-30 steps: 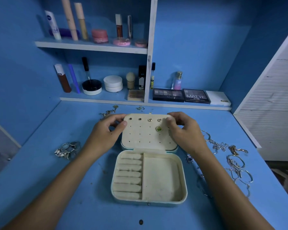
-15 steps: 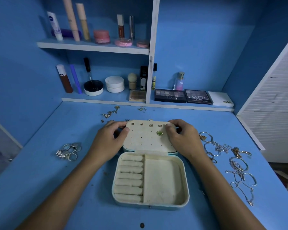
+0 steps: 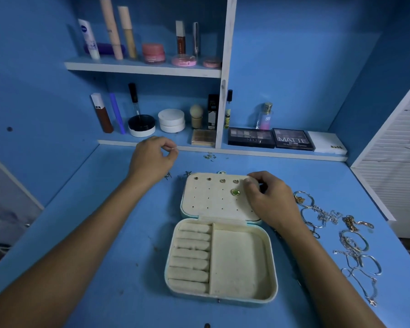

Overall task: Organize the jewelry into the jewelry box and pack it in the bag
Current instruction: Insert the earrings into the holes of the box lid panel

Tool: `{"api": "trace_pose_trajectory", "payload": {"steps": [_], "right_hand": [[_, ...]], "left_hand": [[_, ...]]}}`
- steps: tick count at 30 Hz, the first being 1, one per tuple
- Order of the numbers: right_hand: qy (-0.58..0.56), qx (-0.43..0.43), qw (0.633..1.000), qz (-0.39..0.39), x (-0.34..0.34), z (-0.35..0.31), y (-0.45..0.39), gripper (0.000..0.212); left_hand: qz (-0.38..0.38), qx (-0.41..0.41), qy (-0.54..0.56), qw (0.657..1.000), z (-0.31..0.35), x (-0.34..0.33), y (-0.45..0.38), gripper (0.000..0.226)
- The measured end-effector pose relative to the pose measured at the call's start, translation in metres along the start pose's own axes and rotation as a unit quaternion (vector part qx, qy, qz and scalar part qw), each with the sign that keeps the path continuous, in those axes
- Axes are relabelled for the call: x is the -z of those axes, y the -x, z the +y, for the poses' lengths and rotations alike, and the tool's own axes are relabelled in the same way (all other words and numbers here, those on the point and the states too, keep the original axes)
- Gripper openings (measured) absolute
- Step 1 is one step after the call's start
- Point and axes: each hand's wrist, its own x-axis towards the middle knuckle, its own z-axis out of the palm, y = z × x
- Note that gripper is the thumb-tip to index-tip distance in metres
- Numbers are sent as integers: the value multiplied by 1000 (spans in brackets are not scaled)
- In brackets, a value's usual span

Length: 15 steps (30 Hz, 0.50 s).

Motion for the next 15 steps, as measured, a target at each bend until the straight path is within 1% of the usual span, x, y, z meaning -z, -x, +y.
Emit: {"api": "trace_pose_trajectory", "payload": {"steps": [3, 6, 8, 12, 15], "right_hand": [[4, 6, 1000, 0, 1, 0, 0, 21], [6, 8, 1000, -2, 2, 0, 0, 21], [6, 9, 1000, -3, 2, 0, 0, 21], [8, 10, 1000, -3, 2, 1, 0, 22], [10, 8, 1000, -1, 1, 1, -1, 23]], "left_hand": [[-31, 45, -39, 998, -8, -6, -23, 12], [-63, 90, -69, 992, -13, -13, -34, 6], [-70, 102, -81, 989, -15, -16, -38, 4], [-80, 116, -79, 987, -13, -18, -41, 12], [-90, 119, -73, 986, -11, -18, -42, 9]]}}
